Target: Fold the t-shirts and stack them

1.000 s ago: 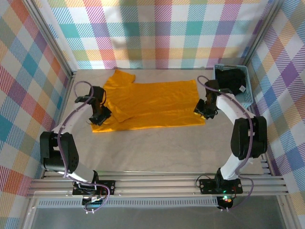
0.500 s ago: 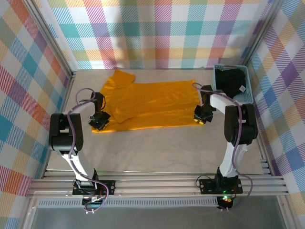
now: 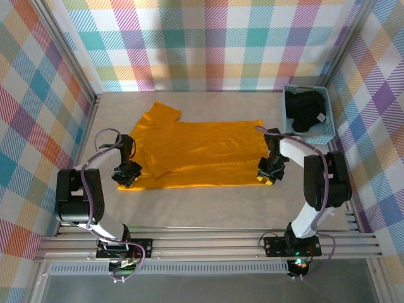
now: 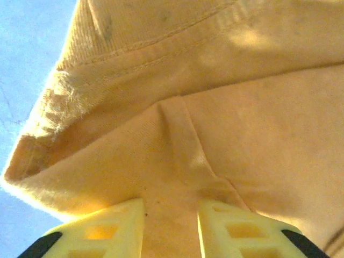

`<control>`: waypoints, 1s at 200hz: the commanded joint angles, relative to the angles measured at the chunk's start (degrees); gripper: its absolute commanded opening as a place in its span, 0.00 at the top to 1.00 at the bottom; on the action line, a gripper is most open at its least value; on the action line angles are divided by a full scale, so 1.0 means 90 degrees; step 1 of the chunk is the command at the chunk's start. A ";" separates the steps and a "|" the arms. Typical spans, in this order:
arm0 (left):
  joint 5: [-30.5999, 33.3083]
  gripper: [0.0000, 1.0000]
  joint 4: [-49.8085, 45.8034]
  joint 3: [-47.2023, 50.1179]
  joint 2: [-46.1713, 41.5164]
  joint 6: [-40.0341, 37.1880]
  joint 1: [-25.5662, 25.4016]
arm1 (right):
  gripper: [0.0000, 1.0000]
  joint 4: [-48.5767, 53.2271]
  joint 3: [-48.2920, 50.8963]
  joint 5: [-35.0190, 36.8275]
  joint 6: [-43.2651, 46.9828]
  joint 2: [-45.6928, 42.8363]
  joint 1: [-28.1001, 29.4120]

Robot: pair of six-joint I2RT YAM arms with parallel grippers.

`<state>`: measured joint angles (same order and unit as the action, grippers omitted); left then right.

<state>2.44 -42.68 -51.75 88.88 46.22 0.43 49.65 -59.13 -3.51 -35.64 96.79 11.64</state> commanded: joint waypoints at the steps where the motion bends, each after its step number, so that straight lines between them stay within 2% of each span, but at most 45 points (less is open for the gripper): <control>1: -0.0306 0.57 -0.0076 -0.0306 -0.0519 0.0132 -0.0097 | 0.63 -0.0054 -0.0091 -0.0097 -0.0151 -0.0570 0.0103; 32: -0.1131 0.49 0.0363 -0.0136 -0.0613 0.1200 -0.0665 | 0.51 -0.0289 -0.0528 -0.0432 0.0142 -0.0708 0.0113; 62: -0.1553 0.48 0.1042 0.0185 -0.0420 0.2222 -0.0950 | 0.48 -0.0338 -0.0938 -0.0889 0.0280 -0.0459 0.0185; 110: -0.1692 0.52 0.1300 -0.0002 0.0163 0.2443 -0.1189 | 0.47 -0.0411 -0.1127 -0.1074 0.0240 -0.0380 0.0329; 137: -0.1711 0.64 0.1367 -0.0048 0.0316 0.2391 -0.1229 | 0.48 -0.0357 -0.1096 -0.0996 0.0231 -0.0395 0.0325; 158: -0.1678 0.87 0.1383 -0.0191 0.0417 0.2261 -0.1248 | 0.49 -0.0364 -0.1105 -0.0968 0.0186 -0.0418 0.0333; 174: -0.1655 1.00 0.1299 -0.0372 0.0461 0.2159 -0.1277 | 0.49 -0.0375 -0.1115 -0.0952 0.0165 -0.0425 0.0328; 200: -0.1517 1.00 0.1026 -0.0834 0.0639 0.1885 -0.1398 | 0.49 -0.0364 -0.1154 -0.0943 0.0133 -0.0396 0.0322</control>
<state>-12.36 -31.48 -54.87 92.99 65.78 -10.68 45.71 -68.12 -11.66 -33.85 92.97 14.35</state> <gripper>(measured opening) 0.065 0.510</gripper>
